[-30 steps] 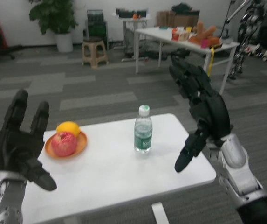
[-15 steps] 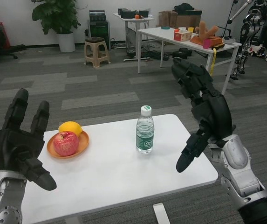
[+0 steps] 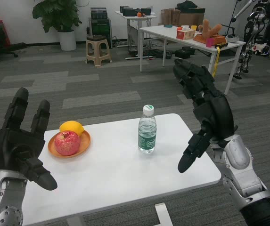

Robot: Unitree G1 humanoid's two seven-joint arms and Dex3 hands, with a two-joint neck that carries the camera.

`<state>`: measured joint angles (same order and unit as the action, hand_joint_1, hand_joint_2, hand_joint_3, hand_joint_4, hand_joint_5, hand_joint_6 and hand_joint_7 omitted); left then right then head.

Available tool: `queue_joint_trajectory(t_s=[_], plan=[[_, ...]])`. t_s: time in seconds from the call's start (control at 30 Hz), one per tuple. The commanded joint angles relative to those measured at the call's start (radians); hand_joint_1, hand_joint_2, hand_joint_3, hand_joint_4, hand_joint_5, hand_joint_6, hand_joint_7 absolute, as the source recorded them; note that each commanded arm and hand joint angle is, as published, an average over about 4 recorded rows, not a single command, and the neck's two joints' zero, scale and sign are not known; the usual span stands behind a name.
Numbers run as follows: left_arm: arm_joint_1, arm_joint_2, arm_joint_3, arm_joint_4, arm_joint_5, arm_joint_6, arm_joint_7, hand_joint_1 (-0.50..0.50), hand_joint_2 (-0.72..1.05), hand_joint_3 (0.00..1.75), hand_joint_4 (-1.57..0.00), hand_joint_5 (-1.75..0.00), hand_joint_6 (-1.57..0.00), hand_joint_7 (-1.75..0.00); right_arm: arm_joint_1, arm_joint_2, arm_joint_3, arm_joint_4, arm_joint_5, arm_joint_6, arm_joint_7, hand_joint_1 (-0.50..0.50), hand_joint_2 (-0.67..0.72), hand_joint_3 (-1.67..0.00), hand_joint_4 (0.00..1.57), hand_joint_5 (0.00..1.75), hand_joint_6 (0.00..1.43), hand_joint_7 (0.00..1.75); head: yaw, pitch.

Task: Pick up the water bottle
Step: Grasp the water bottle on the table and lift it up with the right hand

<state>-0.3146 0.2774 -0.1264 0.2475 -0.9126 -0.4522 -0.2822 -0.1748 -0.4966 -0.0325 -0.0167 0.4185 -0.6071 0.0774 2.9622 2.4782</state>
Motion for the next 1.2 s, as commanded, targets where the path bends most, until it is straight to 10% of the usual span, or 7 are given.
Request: queue_joint_trajectory(t_s=[0.03, 0.47, 1.2], plan=[[-0.001, 0.002, 0.008, 0.008, 0.0, -0.002, 0.0, -0.5, -0.68, 0.09, 0.0, 0.0, 0.0, 0.0, -0.034, 0.011, 0.015, 0.039, 0.005, -0.002, -0.005, -0.46, 0.53, 0.0, 0.0, 0.0, 0.0, 0.49, -0.005, -0.002], [-0.012, 0.001, 0.0, 0.017, -0.002, -0.002, -0.002, -0.5, -0.66, 0.04, 0.0, 0.0, 0.0, 0.0, -0.217, 0.094, 0.088, 0.404, 0.005, -0.01, 0.02, -0.46, 0.6, 0.0, 0.0, 0.0, 0.0, 0.49, -0.013, 0.008], [-0.029, -0.004, -0.02, 0.048, -0.005, -0.007, -0.005, -0.5, -0.66, 0.07, 0.0, 0.0, 0.0, 0.0, -0.453, 0.118, 0.213, 0.887, 0.003, -0.01, 0.002, -0.46, 0.6, 0.0, 0.0, 0.0, 0.0, 0.56, -0.043, 0.002]])
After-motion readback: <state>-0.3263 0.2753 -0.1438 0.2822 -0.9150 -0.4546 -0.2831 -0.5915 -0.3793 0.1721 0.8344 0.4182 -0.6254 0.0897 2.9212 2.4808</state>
